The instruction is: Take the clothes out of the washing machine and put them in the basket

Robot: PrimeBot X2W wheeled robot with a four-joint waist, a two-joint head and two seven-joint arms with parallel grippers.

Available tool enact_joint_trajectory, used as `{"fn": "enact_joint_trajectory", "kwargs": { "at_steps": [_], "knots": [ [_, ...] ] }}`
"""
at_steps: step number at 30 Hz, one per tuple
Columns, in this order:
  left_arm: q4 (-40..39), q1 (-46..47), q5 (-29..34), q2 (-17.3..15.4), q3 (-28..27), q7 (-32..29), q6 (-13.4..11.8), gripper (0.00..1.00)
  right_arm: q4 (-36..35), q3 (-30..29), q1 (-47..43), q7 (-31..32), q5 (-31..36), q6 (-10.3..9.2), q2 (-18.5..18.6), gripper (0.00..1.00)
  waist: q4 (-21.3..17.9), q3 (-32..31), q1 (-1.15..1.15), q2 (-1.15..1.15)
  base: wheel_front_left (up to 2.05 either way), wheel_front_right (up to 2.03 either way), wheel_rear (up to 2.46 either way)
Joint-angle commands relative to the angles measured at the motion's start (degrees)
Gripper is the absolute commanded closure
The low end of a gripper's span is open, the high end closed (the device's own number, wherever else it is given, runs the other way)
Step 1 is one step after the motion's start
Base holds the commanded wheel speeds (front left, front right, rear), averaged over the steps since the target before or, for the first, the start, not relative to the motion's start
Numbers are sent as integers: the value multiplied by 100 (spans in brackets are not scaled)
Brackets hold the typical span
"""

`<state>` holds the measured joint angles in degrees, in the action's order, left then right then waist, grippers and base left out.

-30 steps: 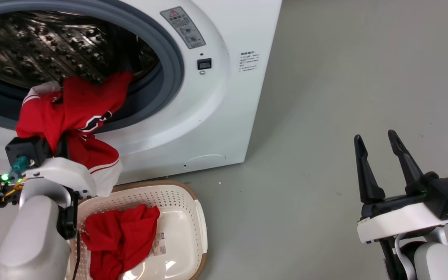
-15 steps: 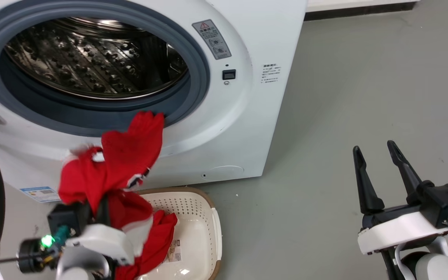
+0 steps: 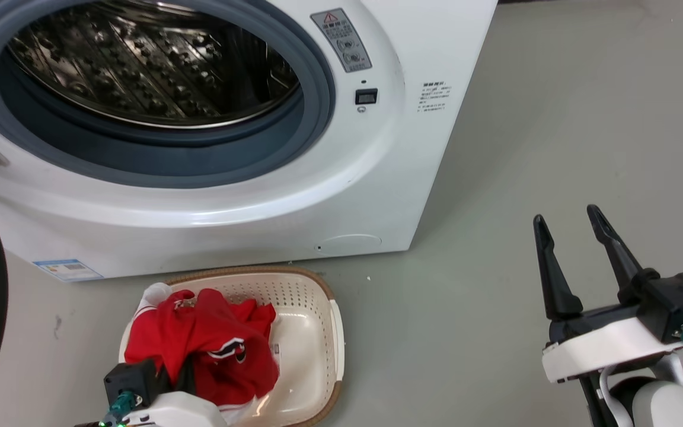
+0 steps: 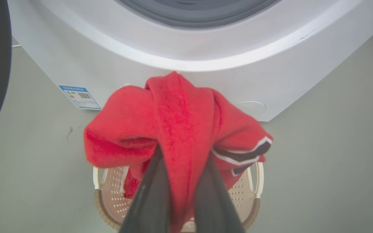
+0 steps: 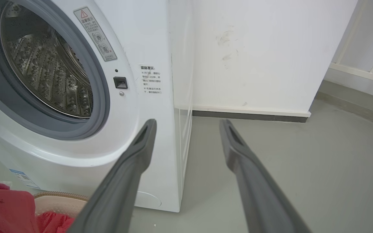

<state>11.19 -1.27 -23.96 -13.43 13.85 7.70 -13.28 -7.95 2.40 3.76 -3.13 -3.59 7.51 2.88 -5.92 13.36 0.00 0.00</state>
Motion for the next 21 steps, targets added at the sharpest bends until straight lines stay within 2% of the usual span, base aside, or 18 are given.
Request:
{"fn": "enact_joint_trajectory", "kwargs": {
  "at_steps": [1, 11, 17, 21],
  "knots": [
    [124, 173, -39, 41, -38, 93, 2, 100, -53, 21, 138, -7, 53, -4, -1, 0, -66, 174, 0, 0, 0, 0, 0],
    [1681, 1168, -112, 196, -141, 592, 253, 100, -92, 92, 487, -145, -12, -4, -2, 0, -481, 1062, 0, 0, 0, 0, 0],
    [2844, 1853, -88, 249, -239, 722, 415, 100, -12, 145, 708, -281, -78, -4, -3, 0, -719, 1543, 0, 0, 0, 0, 0],
    [3325, 2159, -112, 271, -306, 744, 475, 100, 14, 148, 777, -326, -94, -4, -3, 0, -766, 1747, 0, 0, 0, 0, 0]
  ]
}}
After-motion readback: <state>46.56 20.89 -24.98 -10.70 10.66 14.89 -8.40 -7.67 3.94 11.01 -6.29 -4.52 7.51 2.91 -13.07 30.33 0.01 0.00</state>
